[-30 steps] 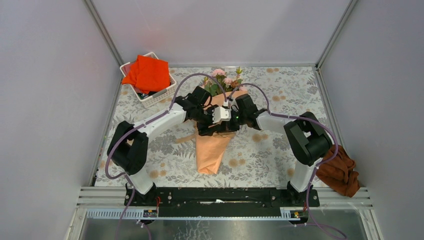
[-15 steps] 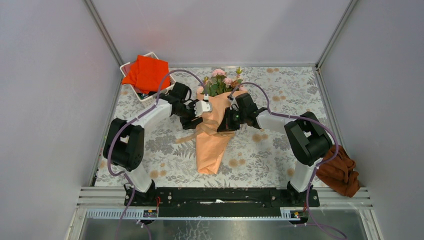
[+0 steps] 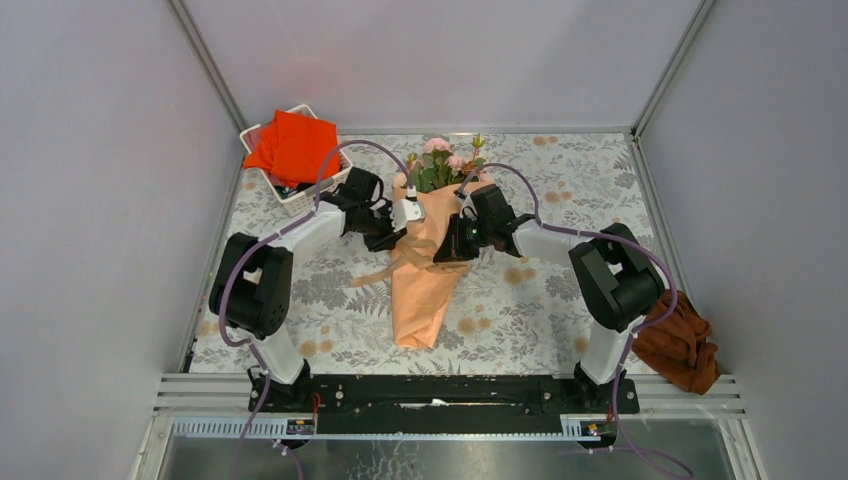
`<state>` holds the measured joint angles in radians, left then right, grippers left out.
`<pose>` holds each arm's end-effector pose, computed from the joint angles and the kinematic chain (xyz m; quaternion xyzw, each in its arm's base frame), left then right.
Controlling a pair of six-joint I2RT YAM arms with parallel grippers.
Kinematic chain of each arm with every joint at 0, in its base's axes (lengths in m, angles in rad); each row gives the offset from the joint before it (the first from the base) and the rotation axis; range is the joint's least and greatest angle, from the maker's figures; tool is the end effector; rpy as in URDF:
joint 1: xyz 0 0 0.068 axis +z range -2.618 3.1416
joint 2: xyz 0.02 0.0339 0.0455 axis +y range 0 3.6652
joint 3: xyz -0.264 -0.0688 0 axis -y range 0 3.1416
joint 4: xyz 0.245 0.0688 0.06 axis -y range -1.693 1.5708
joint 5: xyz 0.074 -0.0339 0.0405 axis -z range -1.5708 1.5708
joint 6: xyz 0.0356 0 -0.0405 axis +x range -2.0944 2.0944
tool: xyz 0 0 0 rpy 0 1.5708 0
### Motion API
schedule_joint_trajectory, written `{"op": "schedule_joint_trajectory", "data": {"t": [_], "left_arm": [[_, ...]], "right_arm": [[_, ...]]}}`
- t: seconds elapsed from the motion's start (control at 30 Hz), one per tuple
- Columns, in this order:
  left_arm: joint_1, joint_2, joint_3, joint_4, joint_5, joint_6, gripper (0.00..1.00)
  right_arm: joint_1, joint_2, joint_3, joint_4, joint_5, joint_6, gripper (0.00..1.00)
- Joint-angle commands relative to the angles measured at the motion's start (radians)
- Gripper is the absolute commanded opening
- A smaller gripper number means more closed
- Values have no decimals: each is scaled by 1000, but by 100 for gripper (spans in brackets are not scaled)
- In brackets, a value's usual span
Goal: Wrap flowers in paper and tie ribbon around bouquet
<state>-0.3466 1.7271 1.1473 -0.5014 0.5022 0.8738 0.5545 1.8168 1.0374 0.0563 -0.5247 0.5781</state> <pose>0.3219 -0.1345 0.1974 0.5879 0.7357 -0.1716 0.2895 0.3131 0.2149 0.1707 -0.0963 0.8815 0.4126 0.2084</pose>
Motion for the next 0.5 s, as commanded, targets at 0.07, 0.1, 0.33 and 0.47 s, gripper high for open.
{"op": "schedule_joint_trajectory", "data": {"t": [0.07, 0.1, 0.33, 0.47], "left_arm": [[-19, -6, -33, 97, 63, -22, 33], [-22, -7, -41, 97, 62, -19, 33], [-37, -9, -44, 103, 58, -26, 30], [-40, -32, -45, 110, 62, -39, 0]], "right_arm": [[1, -64, 41, 4, -24, -37, 0], [1, -66, 41, 2, -26, -39, 0], [4, -77, 45, -1, -35, -45, 0], [10, -96, 44, -4, -37, -47, 0]]}}
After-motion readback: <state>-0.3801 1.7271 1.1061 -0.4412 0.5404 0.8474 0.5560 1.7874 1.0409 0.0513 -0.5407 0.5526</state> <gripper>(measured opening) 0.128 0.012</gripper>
